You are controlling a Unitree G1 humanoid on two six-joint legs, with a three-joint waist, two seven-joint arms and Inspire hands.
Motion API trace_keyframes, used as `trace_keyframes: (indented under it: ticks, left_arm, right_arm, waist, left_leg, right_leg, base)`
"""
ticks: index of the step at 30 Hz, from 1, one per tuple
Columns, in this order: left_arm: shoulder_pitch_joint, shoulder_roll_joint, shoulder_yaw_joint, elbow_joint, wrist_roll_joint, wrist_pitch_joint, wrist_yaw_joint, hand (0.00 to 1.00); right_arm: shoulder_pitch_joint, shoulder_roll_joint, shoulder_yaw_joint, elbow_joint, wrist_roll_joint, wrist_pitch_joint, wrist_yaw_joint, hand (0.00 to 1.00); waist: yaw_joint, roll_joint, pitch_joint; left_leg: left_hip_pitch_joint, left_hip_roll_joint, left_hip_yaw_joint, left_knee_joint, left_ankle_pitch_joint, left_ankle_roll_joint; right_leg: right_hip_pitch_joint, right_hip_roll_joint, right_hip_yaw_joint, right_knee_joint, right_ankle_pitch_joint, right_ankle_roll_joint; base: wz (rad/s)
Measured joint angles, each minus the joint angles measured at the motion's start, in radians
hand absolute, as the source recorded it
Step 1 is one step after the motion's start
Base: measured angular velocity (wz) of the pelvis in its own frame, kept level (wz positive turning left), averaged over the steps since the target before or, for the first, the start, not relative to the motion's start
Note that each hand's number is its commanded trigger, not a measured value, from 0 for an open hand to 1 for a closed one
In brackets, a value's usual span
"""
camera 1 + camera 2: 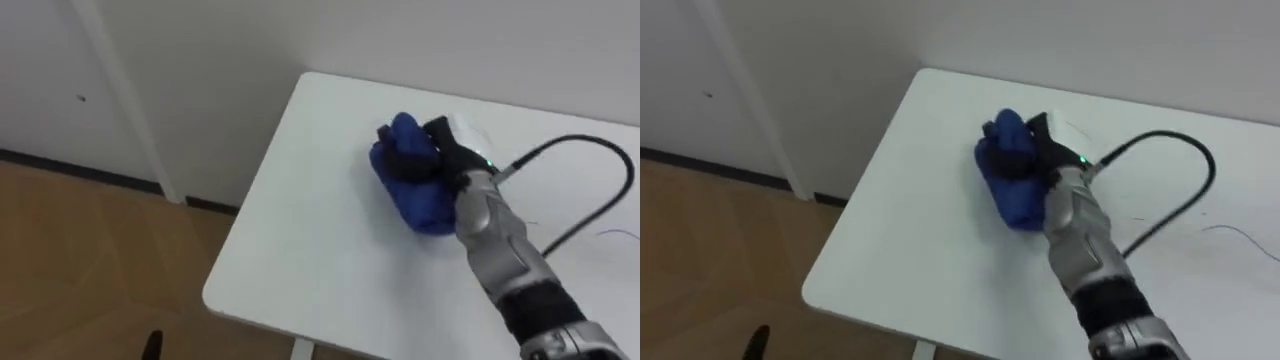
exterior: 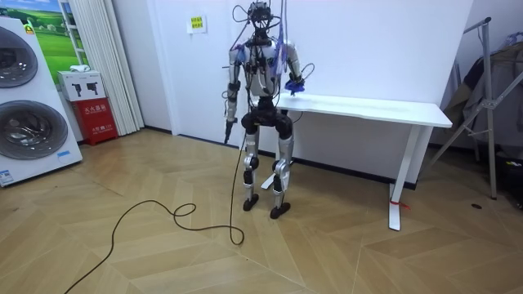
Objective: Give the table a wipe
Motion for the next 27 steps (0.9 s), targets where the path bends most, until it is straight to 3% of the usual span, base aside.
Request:
trace_keyframes:
  ticks: [1,3,4,6,8,11,12,16,17,19,21,23,24,25,26,27]
  left_arm:
    - [0.014,0.002,0.002,0.001,-0.001,0.007,0.003,0.00]
    - [0.046,0.004,0.017,0.001,0.007,0.008,0.004,0.00]
    - [0.056,0.004,0.026,0.001,0.007,0.007,0.004,0.00]
    - [0.101,0.012,0.077,0.000,0.014,0.005,0.005,0.00]
    - [0.117,0.027,0.093,0.000,0.015,0.005,0.006,0.00]
    - [0.120,0.050,0.117,-0.021,0.021,-0.002,0.012,0.00]
    - [0.118,0.053,0.119,-0.039,0.020,-0.005,0.020,0.00]
    - [0.096,0.051,0.096,-0.042,0.012,-0.037,0.023,0.00]
    - [0.084,0.048,0.074,-0.038,0.015,-0.037,0.022,0.00]
    - [0.056,0.040,0.027,-0.037,0.015,-0.037,0.020,0.00]
    - [0.015,0.030,-0.014,-0.019,0.014,-0.038,0.016,0.00]
    - [-0.056,0.029,-0.082,0.040,0.011,-0.039,0.010,0.00]
    - [-0.079,0.027,-0.105,0.042,0.016,-0.037,0.000,0.00]
    - [-0.091,0.025,-0.113,0.043,0.015,-0.038,-0.003,0.00]
    - [-0.128,0.021,-0.133,0.059,0.010,-0.040,-0.007,0.00]
    - [-0.157,0.013,-0.146,0.061,0.009,-0.050,-0.009,0.00]
  right_arm:
    - [0.012,-0.012,-0.002,0.028,0.007,-0.012,-0.001,1.00]
    - [0.100,-0.046,-0.090,0.170,0.021,-0.038,-0.009,1.00]
    - [0.137,-0.044,-0.145,0.164,0.061,-0.078,-0.030,1.00]
    - [0.205,-0.069,-0.234,0.176,0.085,-0.147,-0.068,1.00]
    - [0.239,-0.084,-0.308,0.214,0.109,-0.175,-0.092,1.00]
    - [0.287,-0.125,-0.403,0.287,0.137,-0.193,-0.119,1.00]
    - [0.308,-0.138,-0.428,0.309,0.139,-0.194,-0.137,1.00]
    - [0.336,-0.156,-0.435,0.319,0.147,-0.193,-0.155,1.00]
    - [0.338,-0.153,-0.428,0.316,0.146,-0.189,-0.161,1.00]
    - [0.334,-0.132,-0.403,0.276,0.117,-0.156,-0.166,1.00]
    - [0.311,-0.111,-0.348,0.218,0.075,-0.084,-0.165,1.00]
    - [0.269,-0.063,-0.188,0.102,0.007,0.007,-0.120,1.00]
    - [0.225,-0.026,-0.088,0.063,-0.027,0.029,-0.085,1.00]
    - [0.195,-0.003,-0.055,0.057,-0.050,0.033,-0.069,1.00]
    - [0.140,0.045,0.008,0.057,-0.075,0.031,-0.040,1.00]
    - [0.099,0.064,0.051,0.057,-0.107,0.019,-0.020,1.00]
  waist:
    - [-0.002,0.000,0.0006]
    - [-0.008,-0.010,-0.0025]
    - [-0.011,-0.010,-0.0030]
    - [-0.048,-0.010,-0.0033]
    - [-0.078,-0.006,-0.0021]
    - [-0.109,-0.011,-0.0096]
    - [-0.114,-0.014,-0.0156]
    - [-0.125,-0.007,-0.0211]
    - [-0.124,0.000,-0.0244]
    - [-0.122,0.011,-0.0222]
    - [-0.095,0.021,-0.0202]
    - [-0.041,0.029,-0.0138]
    - [-0.013,0.031,-0.0101]
    - [-0.009,0.033,-0.0032]
    - [0.003,0.030,0.0116]
    - [0.033,0.029,0.0160]
  left_leg:
    - [0.001,-0.001,-0.006,0.001,0.000,0.000]
    - [0.001,-0.007,-0.024,0.001,-0.001,0.002]
    - [0.001,-0.009,-0.023,0.001,-0.001,0.002]
    - [0.005,-0.013,-0.017,0.001,-0.007,0.010]
    - [0.019,-0.020,-0.019,-0.002,-0.009,0.013]
    - [0.037,-0.021,-0.019,0.002,-0.023,0.017]
    - [0.042,-0.020,-0.016,0.002,-0.025,0.017]
    - [0.050,-0.014,0.005,0.022,-0.044,0.017]
    - [0.053,-0.009,0.021,0.031,-0.049,0.016]
    - [0.053,-0.003,0.035,0.041,-0.052,0.015]
    - [0.054,0.008,0.069,0.041,-0.053,0.013]
    - [0.045,0.029,0.134,0.051,-0.054,0.008]
    - [0.032,0.045,0.162,0.074,-0.060,0.003]
    - [0.024,0.053,0.166,0.094,-0.064,0.002]
    - [0.011,0.057,0.164,0.122,-0.070,-0.002]
    - [-0.011,0.060,0.159,0.148,-0.079,-0.010]
  right_leg:
    - [0.004,-0.001,-0.002,0.000,0.000,0.000]
    - [0.021,-0.006,-0.001,-0.002,0.000,0.001]
    - [0.023,-0.008,0.001,-0.003,-0.001,0.003]
    - [0.035,-0.017,-0.002,-0.016,-0.010,0.016]
    - [0.050,-0.019,-0.007,-0.016,-0.012,0.019]
    - [0.075,-0.018,-0.012,-0.015,-0.016,0.026]
    - [0.079,-0.018,-0.012,-0.012,-0.016,0.026]
    - [0.092,-0.015,0.003,-0.011,-0.016,0.026]
    - [0.092,-0.014,0.011,-0.008,-0.016,0.026]
    - [0.078,-0.013,0.020,0.012,-0.016,0.026]
    - [0.048,-0.017,0.027,0.052,-0.020,0.020]
    - [-0.027,-0.033,0.024,0.145,-0.033,0.001]
    - [-0.074,-0.042,0.024,0.212,-0.046,0.003]
    - [-0.101,-0.053,0.024,0.269,-0.062,0.017]
    - [-0.152,-0.107,0.030,0.398,-0.101,0.032]
    - [-0.185,-0.178,0.059,0.484,-0.134,0.040]
  base:
    - [0.43]
    - [0.51]
    - [0.24]
    - [0.02]
    - [0.07]
    - [0.03]
    - [-0.04]
    - [-0.29]
    - [-0.29]
    - [-0.31]
    - [-0.53]
    - [-0.95]
    - [-0.75]
    - [-0.24]
    - [0.16]
    - [0.25]
